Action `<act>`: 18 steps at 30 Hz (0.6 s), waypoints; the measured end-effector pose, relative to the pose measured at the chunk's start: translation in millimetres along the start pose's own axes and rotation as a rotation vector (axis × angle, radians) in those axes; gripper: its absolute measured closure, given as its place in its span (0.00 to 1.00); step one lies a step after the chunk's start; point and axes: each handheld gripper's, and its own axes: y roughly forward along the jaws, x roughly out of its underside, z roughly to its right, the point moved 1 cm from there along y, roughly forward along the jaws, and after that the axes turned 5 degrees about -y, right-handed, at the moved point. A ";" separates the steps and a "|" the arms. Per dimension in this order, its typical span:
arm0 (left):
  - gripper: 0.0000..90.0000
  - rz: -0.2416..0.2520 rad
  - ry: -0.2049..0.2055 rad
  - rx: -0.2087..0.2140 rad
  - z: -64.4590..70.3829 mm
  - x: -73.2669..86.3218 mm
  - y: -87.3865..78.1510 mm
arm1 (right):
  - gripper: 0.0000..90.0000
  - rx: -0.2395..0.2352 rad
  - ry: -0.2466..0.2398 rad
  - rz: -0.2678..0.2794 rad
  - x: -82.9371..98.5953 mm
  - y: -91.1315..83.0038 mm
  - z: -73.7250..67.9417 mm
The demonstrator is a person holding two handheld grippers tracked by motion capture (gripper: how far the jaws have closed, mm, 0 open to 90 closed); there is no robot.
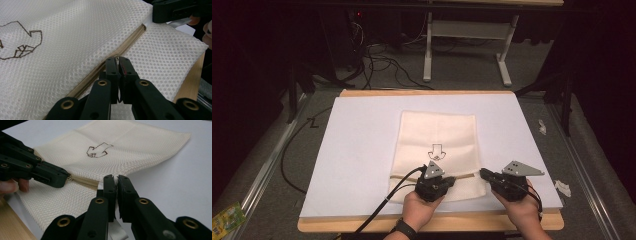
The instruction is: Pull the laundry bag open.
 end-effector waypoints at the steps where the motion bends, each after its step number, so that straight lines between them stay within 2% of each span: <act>1: 0.98 0.000 -0.002 0.003 -1.0 0.4 -0.2 | 0.97 0.000 -0.008 0.002 -0.3 0.3 -0.7; 4: 0.98 -0.001 -0.019 -0.002 -5.2 2.5 -0.7 | 0.97 0.015 -0.009 0.006 -0.9 0.2 -0.6; 5: 0.98 0.003 -0.033 0.018 -7.5 3.3 -1.3 | 0.97 0.019 0.005 0.008 -0.8 -1.2 1.1; 6: 0.98 -0.004 -0.016 -0.009 -7.2 3.6 -3.2 | 0.97 0.035 0.008 0.007 0.6 -1.5 3.2; 7: 0.98 -0.004 -0.016 -0.009 -7.2 3.6 -3.2 | 0.97 0.035 0.008 0.007 0.6 -1.5 3.2; 9: 0.98 -0.008 -0.031 -0.035 -13.5 5.4 -7.4 | 0.97 0.072 0.043 0.027 1.7 -7.6 15.3; 10: 0.98 -0.005 -0.055 -0.043 -20.7 7.4 -11.6 | 0.97 0.072 0.043 0.027 1.7 -7.6 15.3; 12: 0.98 -0.002 -0.095 -0.064 -36.7 12.7 -24.8 | 0.97 0.102 0.086 0.044 5.3 -15.0 30.7; 13: 0.98 -0.017 -0.096 -0.088 -42.3 15.0 -30.5 | 0.97 0.109 0.111 0.044 9.1 -18.1 38.3; 15: 0.98 -0.040 -0.110 -0.122 -54.6 20.8 -43.3 | 0.97 0.137 0.126 0.035 13.9 -21.4 46.2; 16: 0.98 -0.046 -0.121 -0.140 -61.3 23.7 -51.0 | 0.97 0.153 0.155 0.039 16.3 -24.9 54.3; 18: 0.98 -0.048 -0.145 -0.186 -74.5 29.0 -67.3 | 0.97 0.161 0.157 0.042 16.8 -25.8 57.0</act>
